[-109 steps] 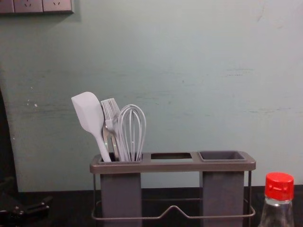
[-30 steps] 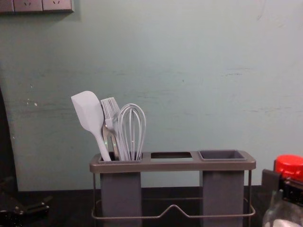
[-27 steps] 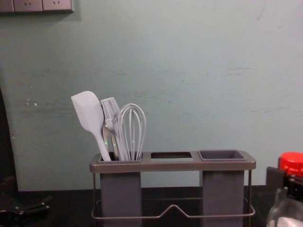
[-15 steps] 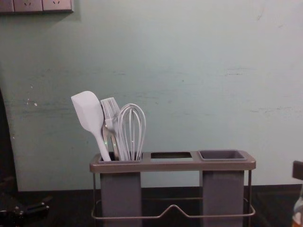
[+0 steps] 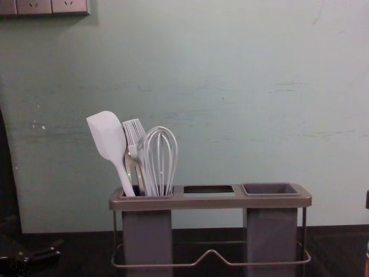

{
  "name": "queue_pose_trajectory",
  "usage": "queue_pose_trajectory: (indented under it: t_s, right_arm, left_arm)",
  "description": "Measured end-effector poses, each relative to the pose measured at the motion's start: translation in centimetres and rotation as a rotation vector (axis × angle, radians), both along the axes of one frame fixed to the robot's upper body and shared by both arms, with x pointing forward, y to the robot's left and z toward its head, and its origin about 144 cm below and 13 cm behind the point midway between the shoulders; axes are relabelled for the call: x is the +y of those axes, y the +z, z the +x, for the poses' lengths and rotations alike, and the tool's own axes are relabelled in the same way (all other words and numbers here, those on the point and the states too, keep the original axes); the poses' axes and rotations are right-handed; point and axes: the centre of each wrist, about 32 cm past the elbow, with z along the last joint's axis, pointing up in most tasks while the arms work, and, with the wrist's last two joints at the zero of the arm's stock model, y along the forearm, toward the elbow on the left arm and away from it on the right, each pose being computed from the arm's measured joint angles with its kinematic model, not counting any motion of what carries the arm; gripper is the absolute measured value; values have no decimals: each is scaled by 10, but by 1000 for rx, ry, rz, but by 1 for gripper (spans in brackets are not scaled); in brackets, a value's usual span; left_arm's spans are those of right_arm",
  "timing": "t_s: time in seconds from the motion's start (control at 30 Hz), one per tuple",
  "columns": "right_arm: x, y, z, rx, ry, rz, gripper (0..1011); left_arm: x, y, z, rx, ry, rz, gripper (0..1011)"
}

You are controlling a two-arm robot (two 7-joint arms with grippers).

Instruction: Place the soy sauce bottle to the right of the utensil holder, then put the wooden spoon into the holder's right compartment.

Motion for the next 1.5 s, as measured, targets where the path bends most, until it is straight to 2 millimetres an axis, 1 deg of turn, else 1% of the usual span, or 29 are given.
queue_pose_trajectory:
  t_s: [0.2,0.6,0.77,1.5]
  right_arm:
    - [3,-1,9,14,-4,4,382]
    - [14,2,41,36,-17,1,382]
    - [19,1,48,41,-18,4,382]
    - [32,-6,59,50,-29,27,382]
  left_arm:
    - [0,0,0,0,0,0,1005]
    - [0,0,0,0,0,0,1005]
    - [0,0,0,0,0,0,1005]
    - [0,0,0,0,0,0,1005]
